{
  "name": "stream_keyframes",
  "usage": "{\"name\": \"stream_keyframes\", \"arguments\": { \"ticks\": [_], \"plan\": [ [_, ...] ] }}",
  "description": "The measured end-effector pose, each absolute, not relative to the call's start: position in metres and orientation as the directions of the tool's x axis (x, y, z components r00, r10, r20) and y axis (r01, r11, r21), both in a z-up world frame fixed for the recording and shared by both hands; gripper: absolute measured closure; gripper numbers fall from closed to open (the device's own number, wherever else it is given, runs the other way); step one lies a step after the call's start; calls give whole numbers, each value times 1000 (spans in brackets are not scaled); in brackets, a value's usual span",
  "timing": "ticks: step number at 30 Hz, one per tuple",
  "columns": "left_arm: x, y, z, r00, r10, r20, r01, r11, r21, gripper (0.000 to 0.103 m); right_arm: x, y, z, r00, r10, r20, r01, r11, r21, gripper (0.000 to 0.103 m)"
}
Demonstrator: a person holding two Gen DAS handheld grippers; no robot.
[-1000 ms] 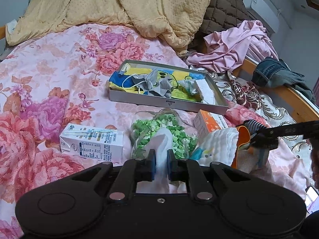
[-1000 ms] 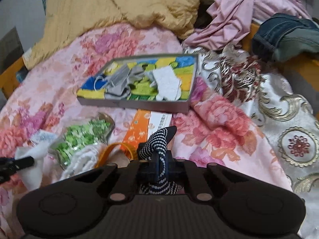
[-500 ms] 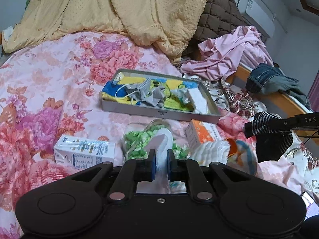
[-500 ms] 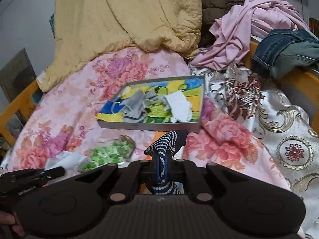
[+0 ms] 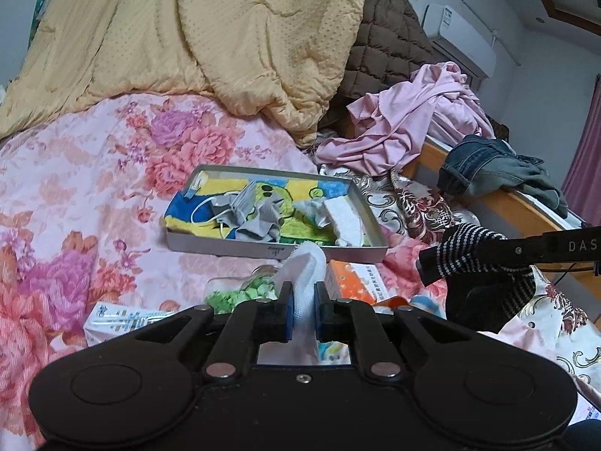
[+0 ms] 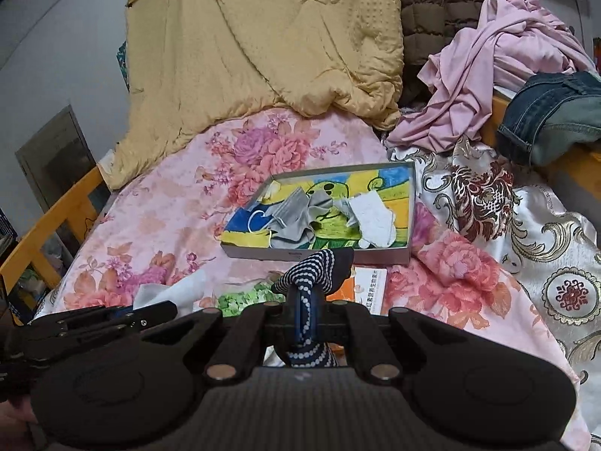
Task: Organize soft objects
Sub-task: 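Carry the tissue and striped sock with both grippers over the tray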
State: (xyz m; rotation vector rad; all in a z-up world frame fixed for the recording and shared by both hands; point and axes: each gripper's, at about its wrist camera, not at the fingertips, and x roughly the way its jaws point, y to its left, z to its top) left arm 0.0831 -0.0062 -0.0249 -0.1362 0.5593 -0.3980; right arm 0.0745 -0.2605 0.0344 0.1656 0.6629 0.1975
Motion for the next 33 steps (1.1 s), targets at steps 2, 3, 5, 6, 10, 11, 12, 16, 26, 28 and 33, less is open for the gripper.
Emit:
{"name": "stream_keyframes", "arguments": {
  "ticks": [2, 3, 5, 6, 10, 11, 12, 16, 26, 28, 33],
  "plan": [
    [83, -8, -22, 774, -403, -488, 333, 915, -228, 92, 73, -260, 37, 775, 232, -588, -133, 969, 207, 98],
    [83, -10, -21, 774, -404, -488, 334, 915, -228, 92, 72, -260, 37, 775, 233, -588, -133, 969, 208, 98],
    [84, -11, -20, 774, -405, -487, 335, 914, -227, 92, 72, -259, 38, 777, 232, -585, -134, 969, 207, 98],
    [84, -12, -19, 774, -405, -486, 336, 914, -226, 93, 71, -258, 39, 778, 234, -583, -136, 969, 208, 98],
    [88, -17, -15, 778, -405, -481, 342, 914, -216, 93, 72, -255, 42, 784, 240, -573, -148, 968, 203, 98],
    [89, -18, -14, 779, -405, -479, 344, 914, -214, 93, 73, -254, 43, 785, 241, -570, -151, 968, 202, 98],
    [90, -19, -12, 781, -405, -476, 345, 914, -212, 93, 73, -253, 44, 786, 243, -568, -153, 967, 202, 98],
    [97, -21, -9, 785, -405, -469, 348, 914, -207, 93, 79, -250, 49, 792, 248, -558, -163, 966, 199, 98],
    [120, -22, -10, 787, -409, -462, 351, 913, -210, 93, 107, -242, 56, 800, 254, -544, -182, 966, 184, 98],
    [127, -22, -11, 786, -408, -463, 350, 913, -210, 93, 116, -241, 57, 803, 252, -540, -183, 967, 179, 98],
    [152, -20, -8, 797, -399, -454, 338, 917, -212, 93, 141, -243, 61, 814, 239, -529, -176, 970, 167, 98]
  ]
}}
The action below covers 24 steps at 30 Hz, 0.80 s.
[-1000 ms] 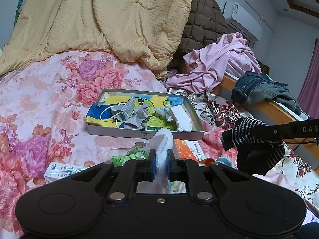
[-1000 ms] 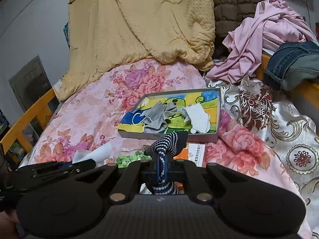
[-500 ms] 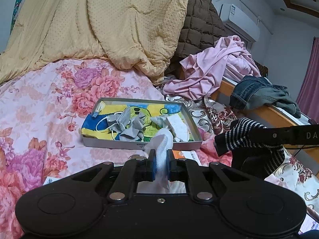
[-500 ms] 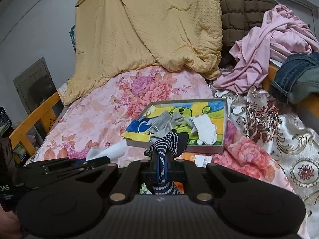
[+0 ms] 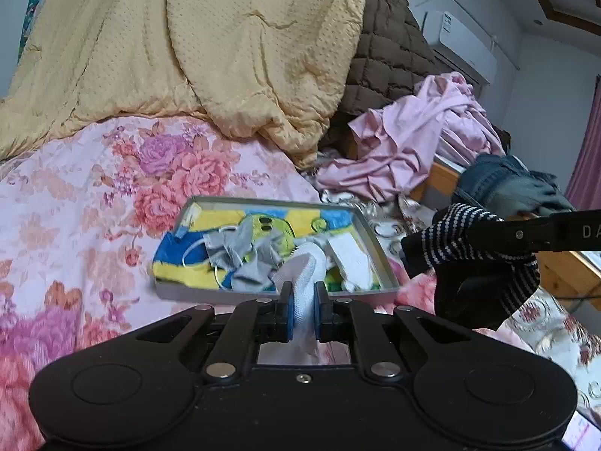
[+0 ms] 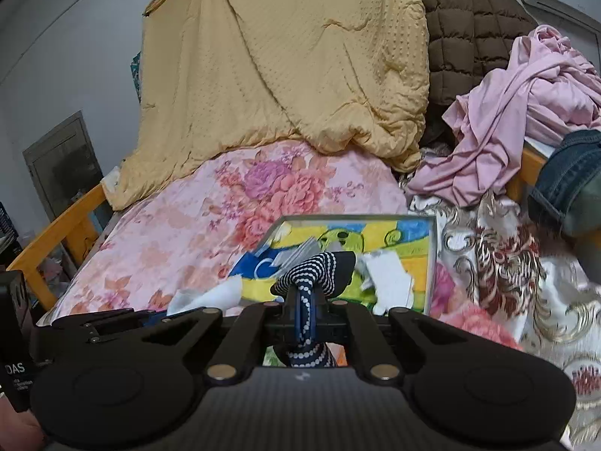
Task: Organize soft objects
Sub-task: 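Carry the tissue and striped sock with both grippers over the tray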
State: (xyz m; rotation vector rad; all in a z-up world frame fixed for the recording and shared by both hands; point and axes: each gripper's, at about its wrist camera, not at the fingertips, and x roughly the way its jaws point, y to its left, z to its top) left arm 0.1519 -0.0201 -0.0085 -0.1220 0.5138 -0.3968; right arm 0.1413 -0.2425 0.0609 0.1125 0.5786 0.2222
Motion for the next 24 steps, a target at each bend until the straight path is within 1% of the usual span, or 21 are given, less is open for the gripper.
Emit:
{"name": "stream_keyframes", "arguments": {
  "ticks": [5, 13, 19, 24],
  "plan": [
    [183, -23, -2, 809, -397, -433, 338, 918, -209, 93, 168, -243, 62, 821, 231, -523, -178, 973, 149, 98],
    [244, -33, -1, 810, -408, -422, 333, 911, -241, 93, 219, -243, 55, 830, 204, -519, -158, 979, 131, 98],
    [291, -41, -9, 808, -397, -435, 320, 916, -243, 93, 259, -240, 45, 830, 189, -525, -154, 982, 109, 98],
    [331, -51, -25, 794, -392, -465, 313, 919, -240, 93, 299, -237, 25, 809, 174, -561, -142, 985, 101, 98]
  ]
}}
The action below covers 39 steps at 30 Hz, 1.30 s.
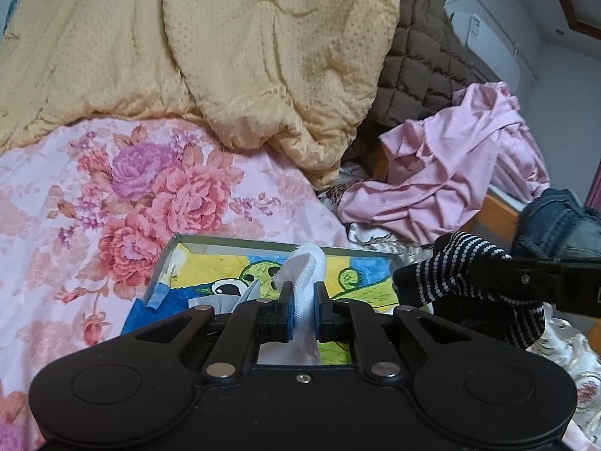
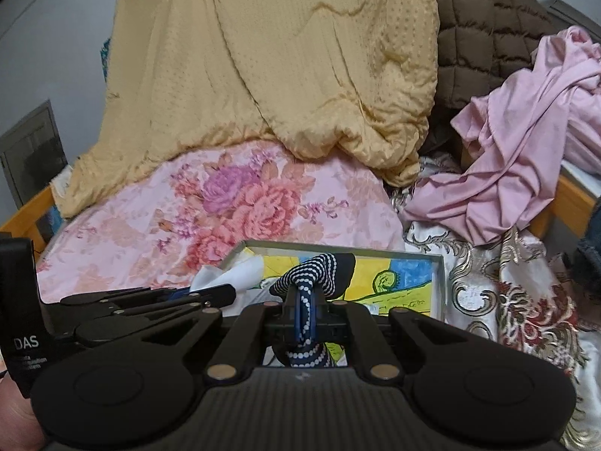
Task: Organize soft objects
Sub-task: 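Carry the tissue and striped sock with both grippers over the tray, then lower both grippers into the tray and open them, releasing tissue and sock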
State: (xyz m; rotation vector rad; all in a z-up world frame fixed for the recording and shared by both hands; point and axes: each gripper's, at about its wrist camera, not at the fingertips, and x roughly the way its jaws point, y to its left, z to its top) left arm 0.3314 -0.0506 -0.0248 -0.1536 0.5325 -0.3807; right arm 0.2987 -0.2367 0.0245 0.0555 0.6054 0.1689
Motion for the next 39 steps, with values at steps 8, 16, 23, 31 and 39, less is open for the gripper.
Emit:
{"name": "stream_keyframes", "arguments": {
  "ticks": [8, 16, 23, 31, 39],
  "plan": [
    [389, -65, -63, 756, -406, -514, 309, 913, -268, 93, 355, -233, -16, 775, 145, -615, -119, 989, 84, 98],
    [431, -71, -87, 734, -376, -566, 289, 927, -240, 92, 399, -220, -44, 736, 123, -666, -120, 992, 50, 97],
    [444, -62, -103, 716, -352, -603, 273, 936, -222, 85, 412, -216, -66, 686, 113, -719, -113, 992, 48, 89],
    [441, -51, -109, 716, -340, -609, 260, 940, -219, 75, 407, -218, -69, 685, 100, -721, -98, 994, 45, 62],
    [435, -47, -104, 734, -316, -601, 236, 949, -211, 41, 401, -223, -60, 701, 88, -708, -81, 996, 43, 47]
  ]
}}
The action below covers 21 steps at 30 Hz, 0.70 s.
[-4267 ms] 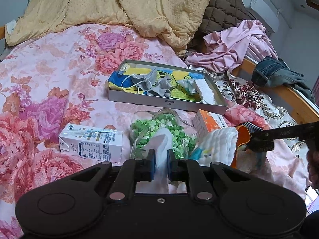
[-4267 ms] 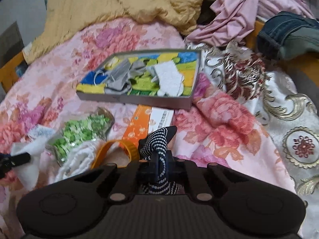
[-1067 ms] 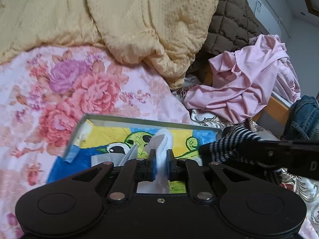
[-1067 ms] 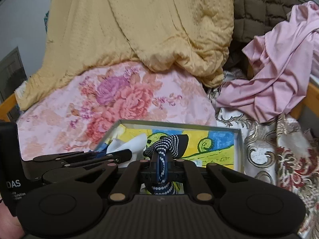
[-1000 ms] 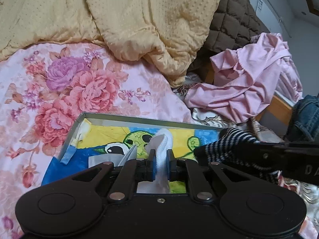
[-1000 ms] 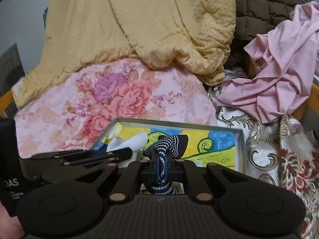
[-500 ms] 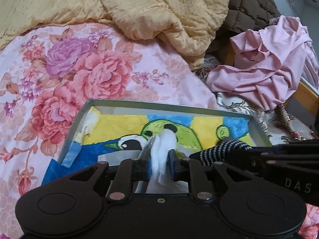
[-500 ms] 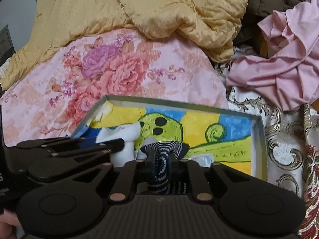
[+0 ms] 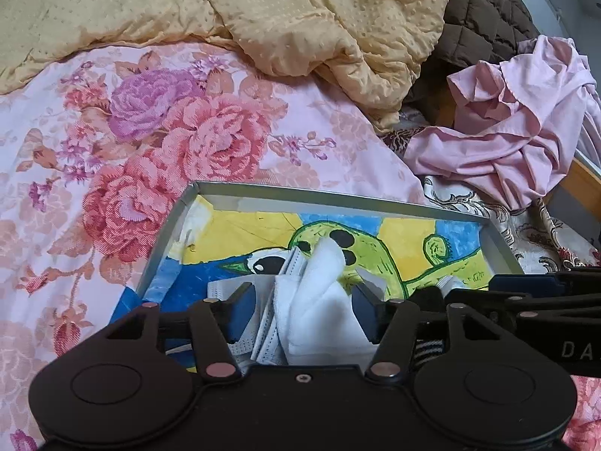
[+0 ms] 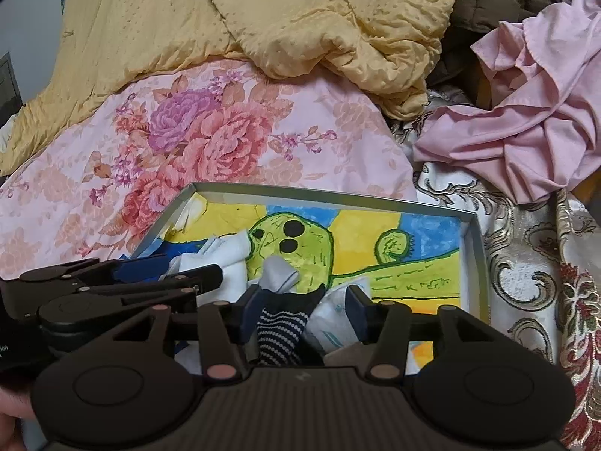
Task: Organize soft objects
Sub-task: 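Lower both grippers into the tray and open them, releasing tissue and sock, then withdraw both grippers from the tray back toward the pile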
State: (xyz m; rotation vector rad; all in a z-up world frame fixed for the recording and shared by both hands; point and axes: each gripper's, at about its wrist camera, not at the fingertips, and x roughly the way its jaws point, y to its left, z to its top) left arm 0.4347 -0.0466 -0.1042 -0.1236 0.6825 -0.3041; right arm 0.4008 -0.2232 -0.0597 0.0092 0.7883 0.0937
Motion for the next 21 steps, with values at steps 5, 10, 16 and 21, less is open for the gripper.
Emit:
{"name": "stream_keyframes", "arguments": {
  "ticks": [5, 10, 16, 21],
  "plan": [
    [430, -45, -96, 750, -301, -590, 225, 954, -200, 29, 393, -231, -50, 712, 75, -698, -53, 997, 53, 19],
    [419, -42, -87, 774, -267, -575, 187, 963, -195, 7, 383, -237, -38, 721, 84, -688, -52, 996, 67, 2],
    [396, -33, -76, 781, -278, -559, 177, 957, -229, 1, 358, -249, -15, 744, 128, -656, -45, 989, 142, 1],
    [363, -17, -59, 804, -271, -529, 172, 958, -230, 1, 317, -258, 12, 783, 144, -606, -45, 984, 175, 0]
  ]
}}
